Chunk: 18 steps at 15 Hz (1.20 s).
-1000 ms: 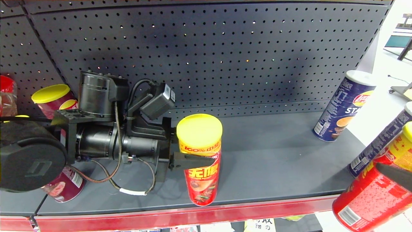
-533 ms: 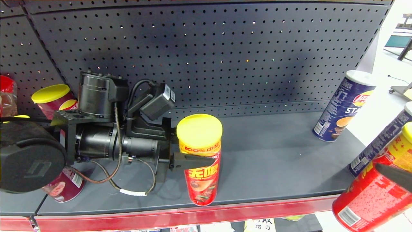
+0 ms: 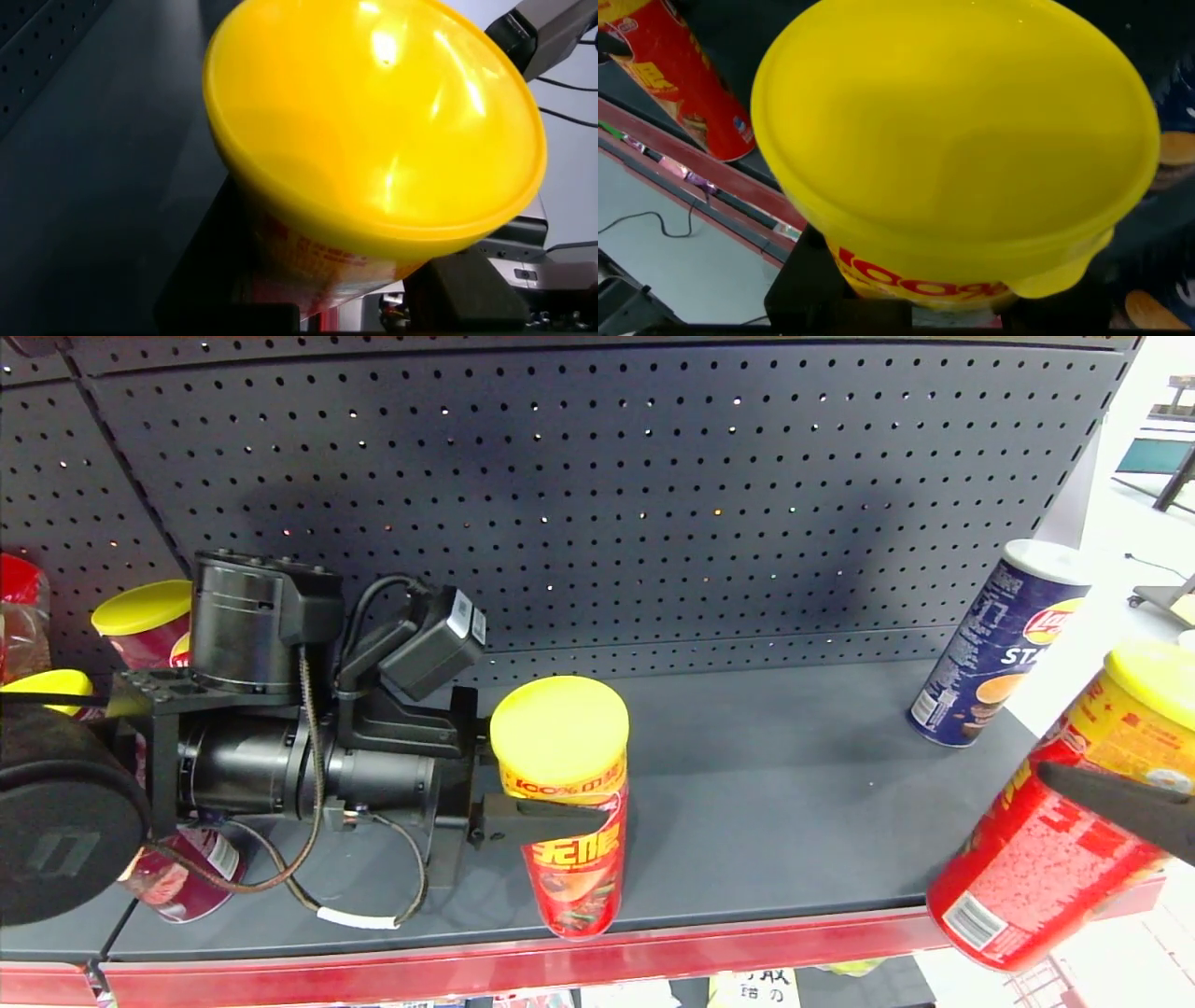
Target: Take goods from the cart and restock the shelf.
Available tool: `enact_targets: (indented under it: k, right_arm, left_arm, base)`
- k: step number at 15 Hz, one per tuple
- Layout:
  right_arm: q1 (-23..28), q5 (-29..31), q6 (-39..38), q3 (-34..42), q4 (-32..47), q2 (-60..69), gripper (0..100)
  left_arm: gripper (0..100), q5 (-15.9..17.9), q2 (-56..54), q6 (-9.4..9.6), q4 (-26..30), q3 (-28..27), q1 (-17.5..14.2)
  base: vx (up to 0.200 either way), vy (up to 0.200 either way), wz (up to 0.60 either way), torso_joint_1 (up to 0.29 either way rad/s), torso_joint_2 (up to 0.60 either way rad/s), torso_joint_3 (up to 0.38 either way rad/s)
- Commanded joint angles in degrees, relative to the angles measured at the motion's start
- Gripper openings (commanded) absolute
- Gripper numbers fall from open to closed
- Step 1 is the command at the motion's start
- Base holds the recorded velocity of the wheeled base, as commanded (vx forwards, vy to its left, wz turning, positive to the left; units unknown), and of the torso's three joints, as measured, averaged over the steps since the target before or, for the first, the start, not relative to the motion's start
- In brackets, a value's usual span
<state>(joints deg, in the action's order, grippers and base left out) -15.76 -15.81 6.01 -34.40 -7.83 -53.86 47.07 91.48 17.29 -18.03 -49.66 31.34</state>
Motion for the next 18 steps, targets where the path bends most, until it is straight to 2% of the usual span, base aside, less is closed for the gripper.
enact_targets:
  k: [1,3,8,9,14,18]
  right_arm:
    - [-1.6,0.0,0.1,-1.0,-2.3,-5.6,0]
    - [-2.2,0.1,0.1,-0.8,-3.5,-6.0,0]
    - [-2.2,0.3,0.1,-0.8,-3.5,-5.6,0]
    - [-2.2,0.3,0.1,-0.9,-3.5,-5.6,0]
    - [-2.3,0.1,0.1,-2.3,-3.6,-7.6,0]
    - [-5.8,0.2,0.1,-10.5,-5.9,-16.8,0]
  left_arm:
    - [0,-0.3,-0.4,-0.06,0.0,0.0,0.0]
    - [0,-1.5,-0.1,-0.06,0.0,-0.1,0.0]
    - [0,-1.5,2.6,0.47,-1.0,-1.6,0.1]
    - [100,-1.6,2.9,0.29,-1.3,-1.8,0.1]
    - [100,-1.6,0.9,0.03,-1.2,-0.6,-0.1]
    - [100,-1.6,-3.6,0.03,-1.2,4.6,-1.1]
  base:
    - [0.0,0.0,0.0,0.0,0.0,0.0]
    - [0.0,0.0,0.0,0.0,0.0,0.0]
    - [0.0,0.0,0.0,0.0,0.0,0.0]
    - [0.0,0.0,0.0,0.0,0.0,0.0]
    - [0.0,0.0,0.0,0.0,0.0,0.0]
    - [0.0,0.0,0.0,0.0,0.0,0.0]
